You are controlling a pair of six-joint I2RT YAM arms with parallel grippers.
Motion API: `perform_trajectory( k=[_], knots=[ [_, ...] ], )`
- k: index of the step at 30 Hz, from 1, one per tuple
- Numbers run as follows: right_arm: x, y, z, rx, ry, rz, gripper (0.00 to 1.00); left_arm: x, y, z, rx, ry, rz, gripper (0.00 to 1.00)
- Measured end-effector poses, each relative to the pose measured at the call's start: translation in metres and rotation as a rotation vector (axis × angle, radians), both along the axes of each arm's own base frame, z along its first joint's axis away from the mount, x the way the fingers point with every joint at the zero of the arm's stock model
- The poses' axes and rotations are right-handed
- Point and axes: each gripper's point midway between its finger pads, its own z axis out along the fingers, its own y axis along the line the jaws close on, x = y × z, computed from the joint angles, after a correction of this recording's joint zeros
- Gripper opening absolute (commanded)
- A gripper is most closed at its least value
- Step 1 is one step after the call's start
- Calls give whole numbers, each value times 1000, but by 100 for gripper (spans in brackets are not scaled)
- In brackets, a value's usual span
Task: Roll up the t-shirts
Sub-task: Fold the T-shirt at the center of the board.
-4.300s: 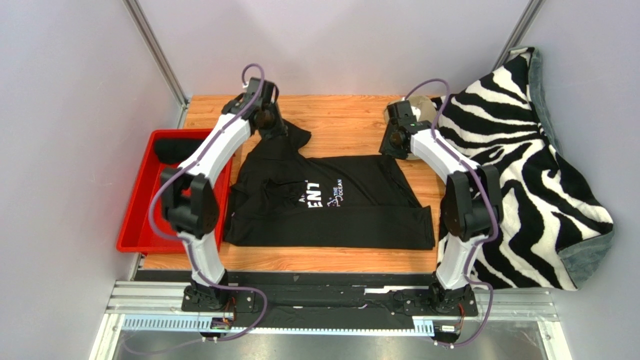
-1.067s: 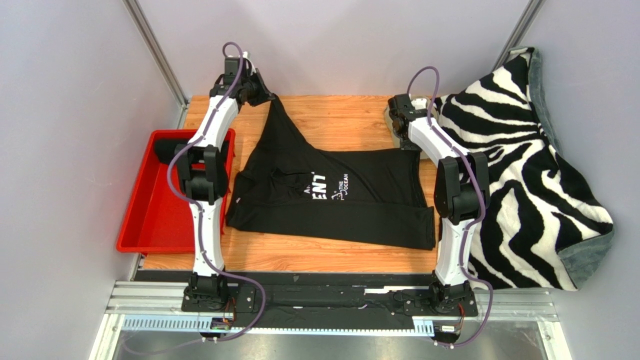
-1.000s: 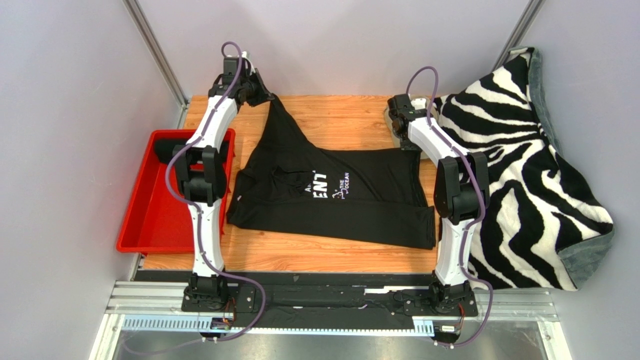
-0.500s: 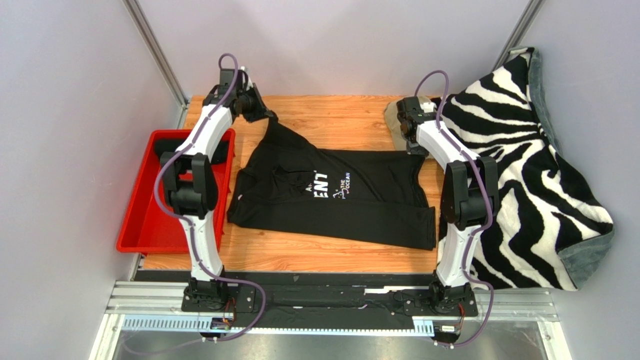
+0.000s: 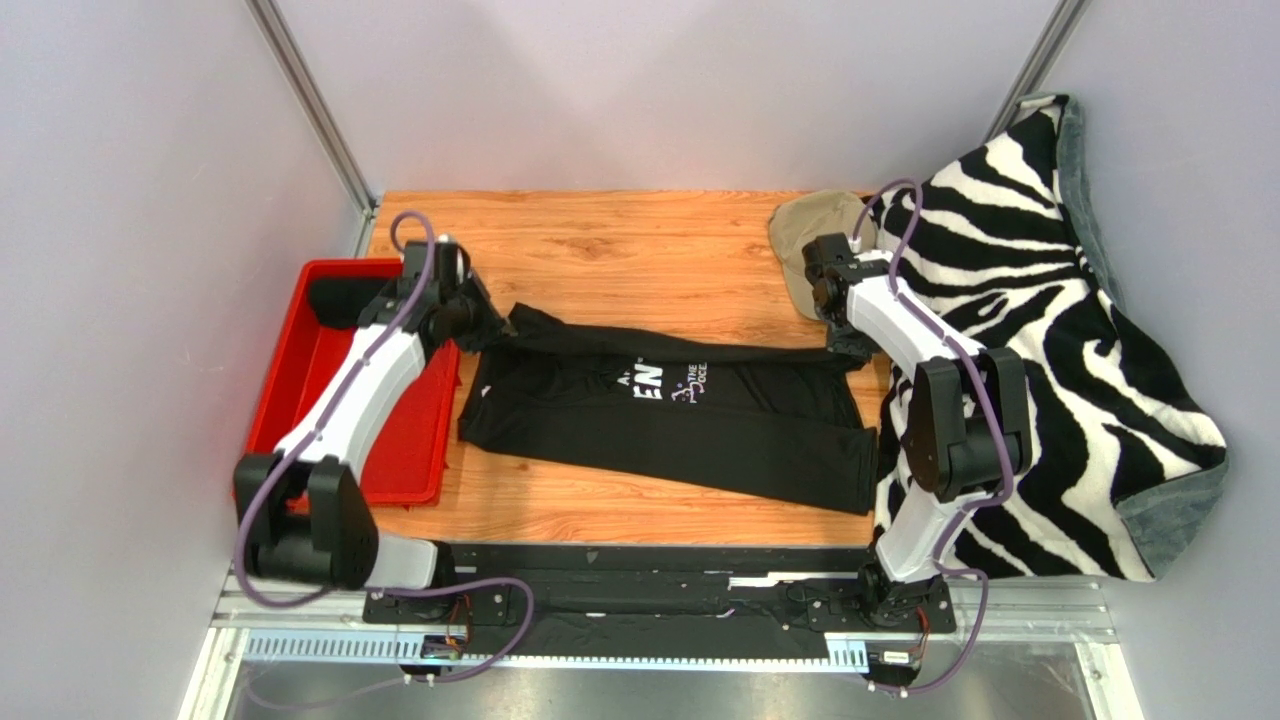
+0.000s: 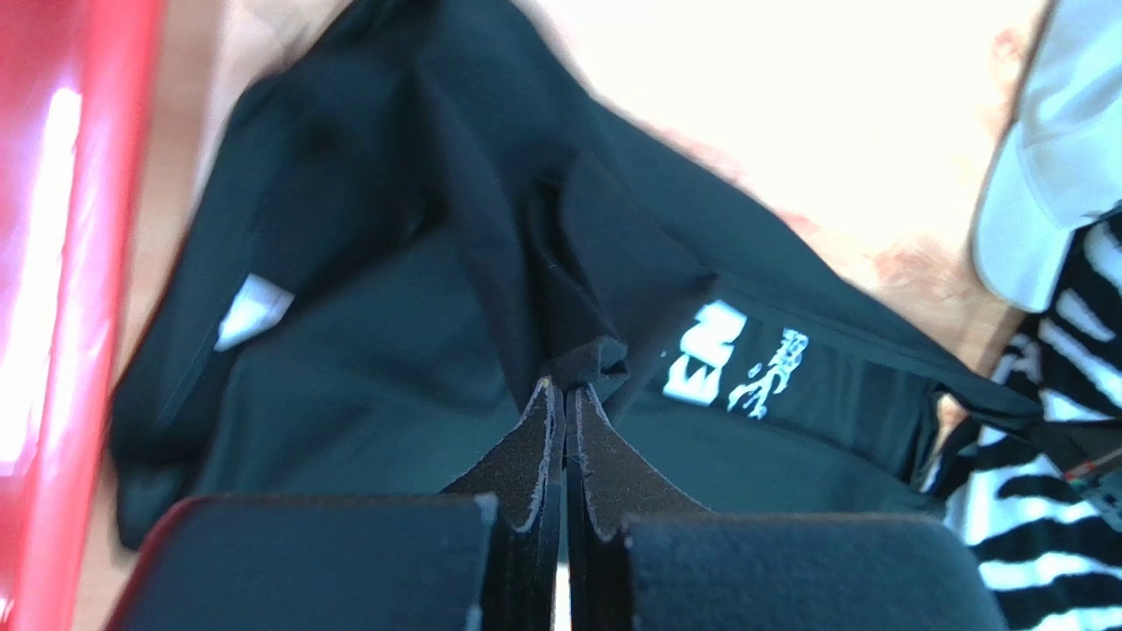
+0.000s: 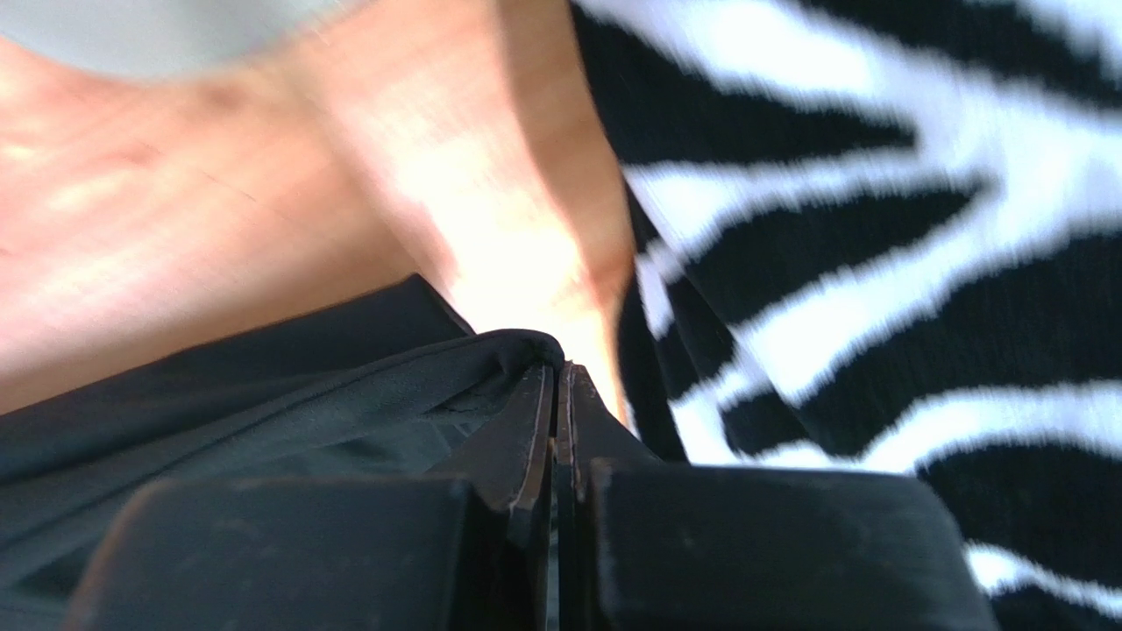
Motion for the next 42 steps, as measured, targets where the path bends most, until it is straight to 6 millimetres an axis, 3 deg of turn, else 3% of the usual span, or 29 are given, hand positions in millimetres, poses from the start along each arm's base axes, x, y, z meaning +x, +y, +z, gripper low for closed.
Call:
perform_trajectory(
  k=[4, 7, 19, 22, 24, 25, 26, 28, 32, 34, 39, 42],
  knots=[
    [-17, -3, -4, 1, 5, -27, 0, -36, 10, -9, 15, 19, 43, 0],
    [-27, -4, -7, 8, 9, -43, 0, -52, 16, -15, 29, 35, 72, 0],
    [-52, 9, 12, 118, -102, -55, 0, -64, 29, -17, 63, 54, 140, 0],
    [-63, 12, 4, 148, -96, -60, 9, -66, 31, -22, 63, 70, 152, 0],
    [-71, 15, -5, 169, -81, -62, 21, -70, 32, -29, 64, 88, 157, 0],
    [-77, 17, -12, 185, -67, -64, 23, -72, 33, -32, 65, 98, 158, 5],
    [-81, 19, -17, 203, -56, -68, 27, -74, 33, -35, 67, 105, 159, 25],
    [-87, 23, -24, 238, -37, -70, 34, -77, 33, -40, 70, 119, 152, 32],
    [-84, 32, -19, 295, -66, -63, 45, -79, 33, -39, 69, 113, 147, 47],
    [-82, 34, -11, 313, -99, -60, 45, -79, 34, -35, 71, 95, 142, 49],
    [-69, 39, 5, 349, -162, -48, 41, -75, 28, -14, 62, 27, 103, 40],
    [-59, 47, 4, 382, -177, -38, 40, -64, 14, -14, 70, 32, 67, 34]
  ],
)
